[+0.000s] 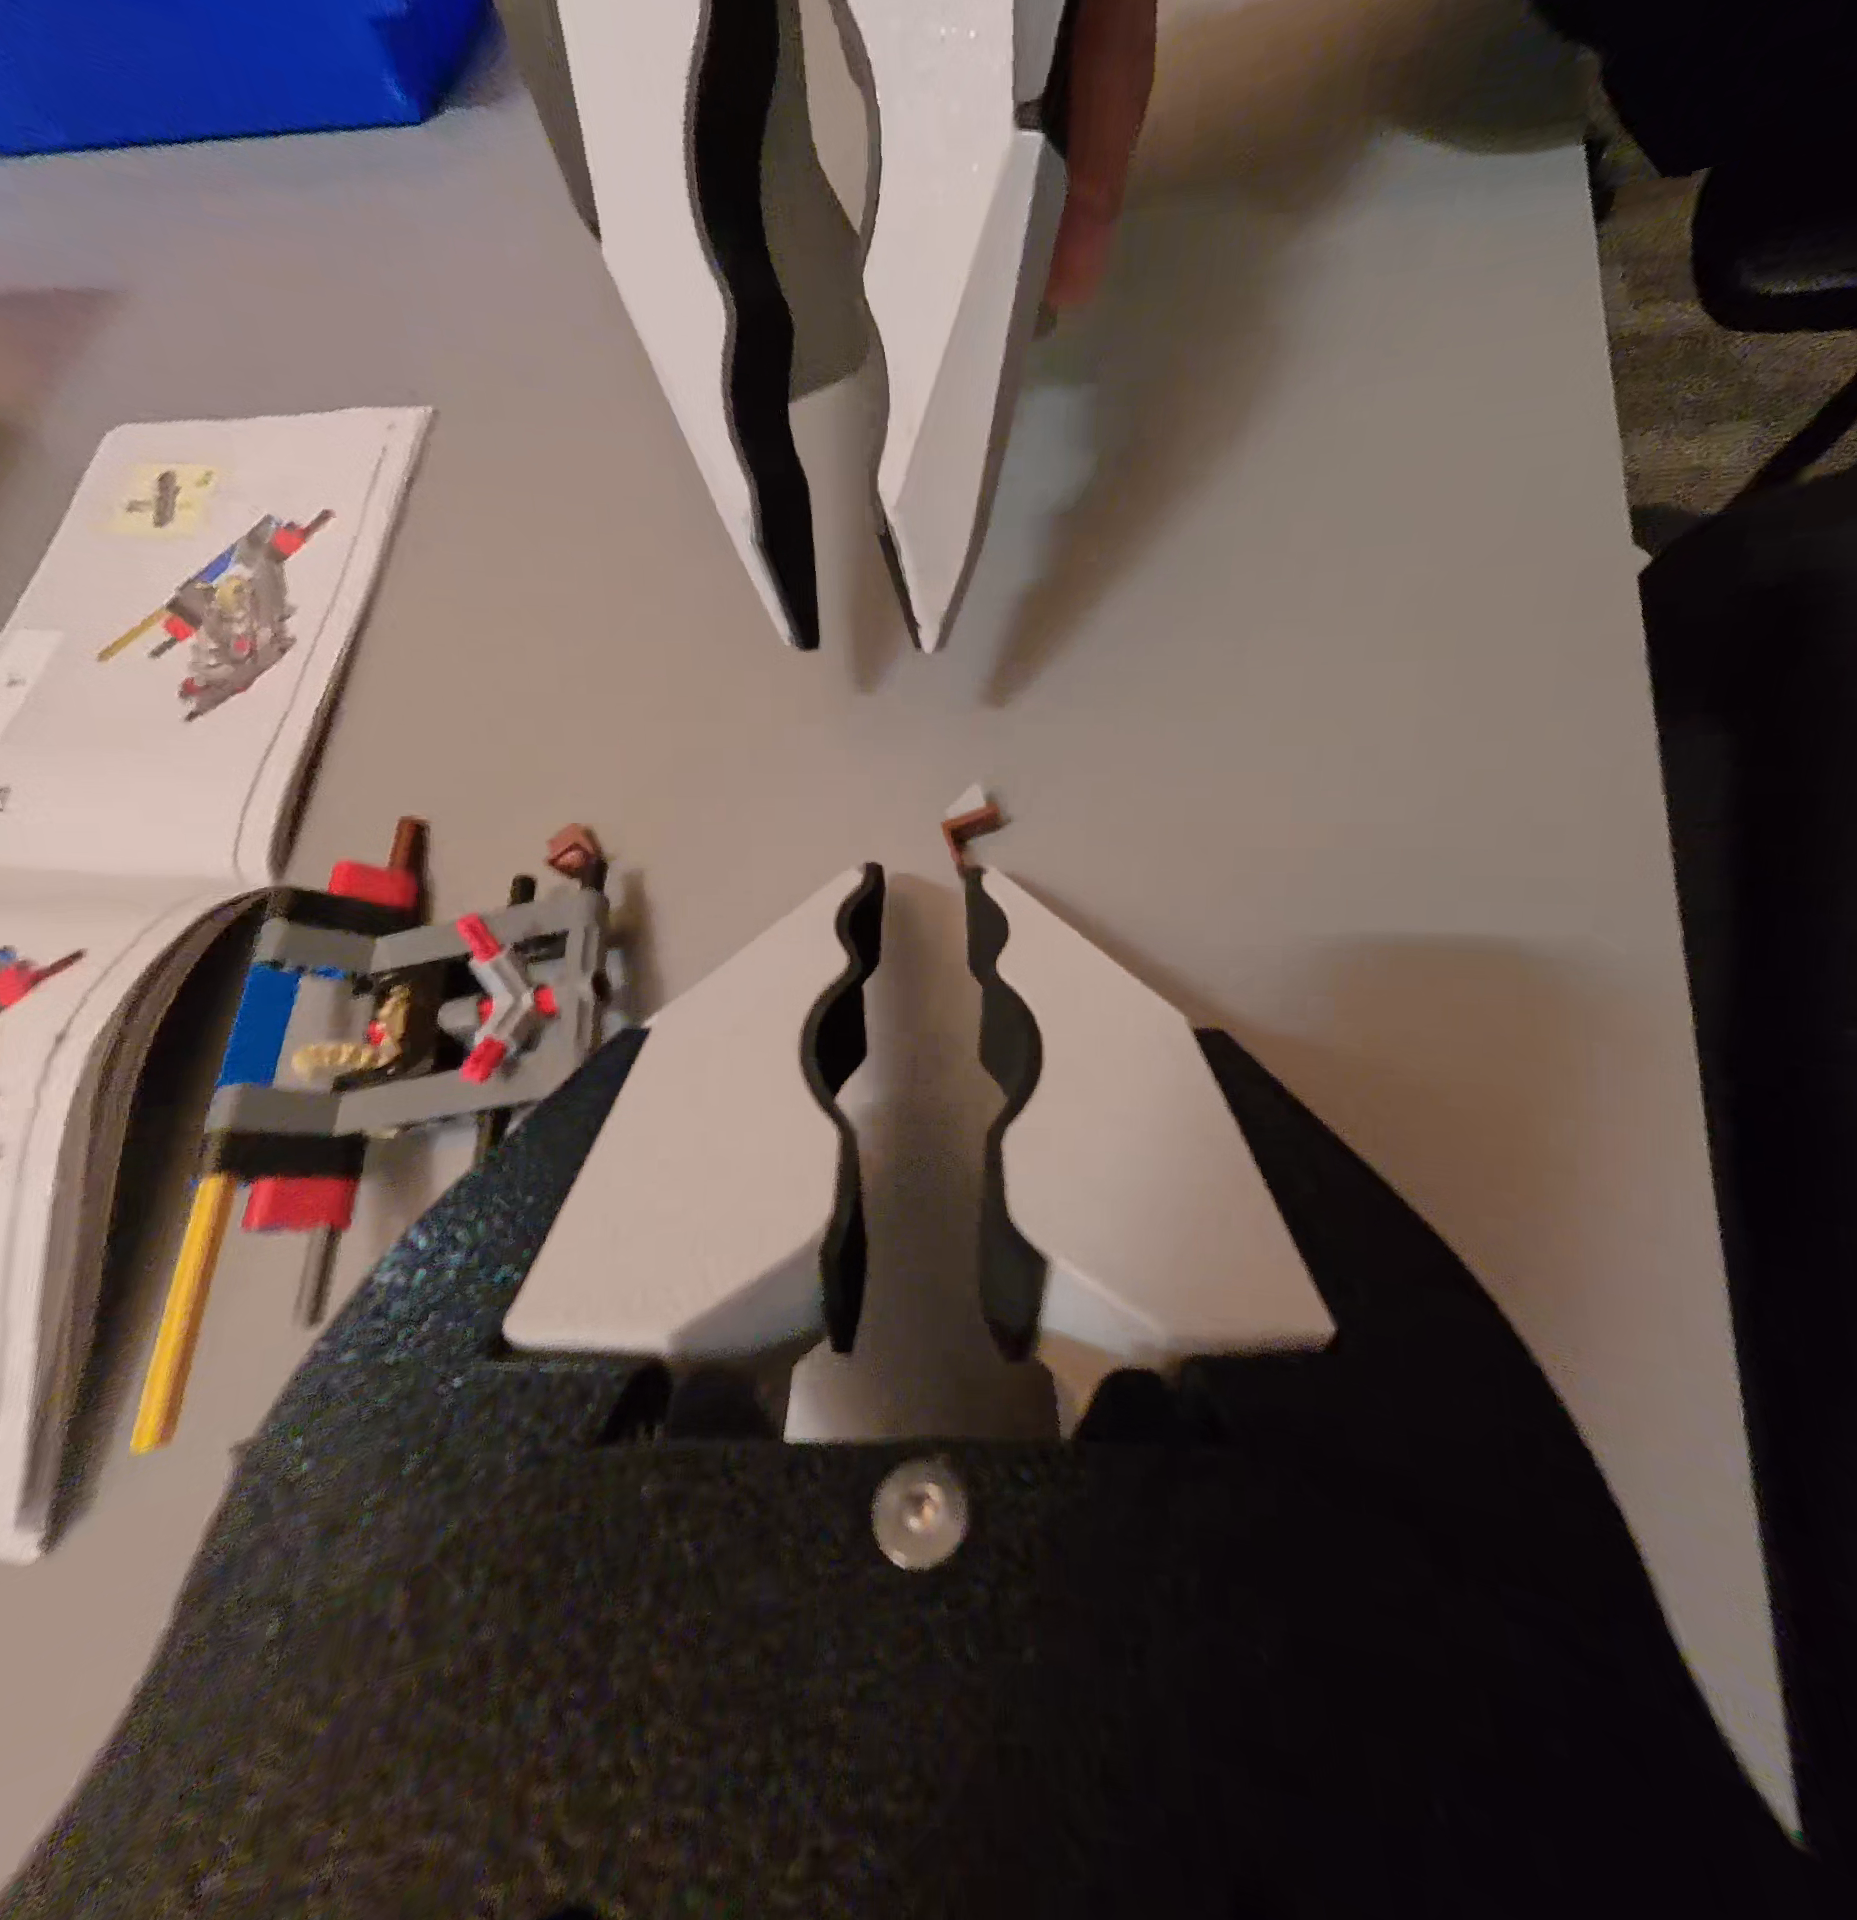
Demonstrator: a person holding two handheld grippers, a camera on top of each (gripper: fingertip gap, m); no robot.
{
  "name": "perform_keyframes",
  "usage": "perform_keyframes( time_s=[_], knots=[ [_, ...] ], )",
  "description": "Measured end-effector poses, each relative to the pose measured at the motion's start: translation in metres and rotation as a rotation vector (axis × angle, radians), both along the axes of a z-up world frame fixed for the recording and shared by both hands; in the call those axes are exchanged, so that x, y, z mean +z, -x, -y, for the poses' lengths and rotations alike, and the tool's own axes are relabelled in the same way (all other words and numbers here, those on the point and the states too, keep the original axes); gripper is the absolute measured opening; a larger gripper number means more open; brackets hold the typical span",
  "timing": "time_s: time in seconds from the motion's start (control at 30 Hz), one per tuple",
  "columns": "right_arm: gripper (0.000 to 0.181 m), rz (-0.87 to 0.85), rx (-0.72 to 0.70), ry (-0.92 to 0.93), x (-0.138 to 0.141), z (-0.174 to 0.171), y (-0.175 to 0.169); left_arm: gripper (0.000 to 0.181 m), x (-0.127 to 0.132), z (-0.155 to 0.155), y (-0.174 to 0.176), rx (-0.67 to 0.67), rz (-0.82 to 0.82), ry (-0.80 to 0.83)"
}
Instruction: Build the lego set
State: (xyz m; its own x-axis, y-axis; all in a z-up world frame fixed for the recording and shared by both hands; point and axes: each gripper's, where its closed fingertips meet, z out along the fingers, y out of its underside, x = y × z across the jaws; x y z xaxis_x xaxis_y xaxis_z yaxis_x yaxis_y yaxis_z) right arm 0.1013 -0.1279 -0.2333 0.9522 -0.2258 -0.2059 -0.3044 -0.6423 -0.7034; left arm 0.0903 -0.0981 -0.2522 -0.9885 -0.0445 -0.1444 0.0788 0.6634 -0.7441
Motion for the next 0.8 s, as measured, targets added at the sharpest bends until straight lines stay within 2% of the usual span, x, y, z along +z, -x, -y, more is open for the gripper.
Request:
perform_keyframes(
  time_s=[0.03,0.13,0.2,0.3,0.37,0.5,0.63,0.8],
  knots=[
    [0.020,-0.018,0.009,-0.004,-0.001,-0.001,0.003,0.011,-0.002,0.004,0.002,-0.010,-0.023,-0.007],
    [0.022,-0.018,0.041,0.014,-0.005,-0.002,0.009,0.000,-0.005,0.010,0.003,0.006,-0.078,-0.022],
    [0.024,0.024,0.062,0.033,-0.007,-0.003,0.009,0.000,-0.005,0.010,0.002,0.032,-0.112,-0.020],
    [0.024,0.107,0.063,0.017,-0.005,-0.008,0.002,0.000,0.003,0.005,-0.013,0.169,-0.174,0.055],
    [0.025,0.202,0.077,-0.070,0.009,-0.019,-0.002,0.000,0.022,0.003,-0.018,0.239,-0.279,0.204],
    [0.021,0.438,0.076,-0.328,0.056,-0.046,-0.004,0.000,0.056,-0.010,-0.027,0.315,-0.456,0.452],
    [0.019,0.612,0.102,-0.358,0.064,-0.054,-0.005,0.000,0.069,-0.016,-0.018,0.257,-0.586,0.520],
    [0.023,0.729,0.246,-0.327,0.056,-0.058,0.010,0.000,0.075,-0.020,0.003,0.098,-0.828,0.522]
  ],
)
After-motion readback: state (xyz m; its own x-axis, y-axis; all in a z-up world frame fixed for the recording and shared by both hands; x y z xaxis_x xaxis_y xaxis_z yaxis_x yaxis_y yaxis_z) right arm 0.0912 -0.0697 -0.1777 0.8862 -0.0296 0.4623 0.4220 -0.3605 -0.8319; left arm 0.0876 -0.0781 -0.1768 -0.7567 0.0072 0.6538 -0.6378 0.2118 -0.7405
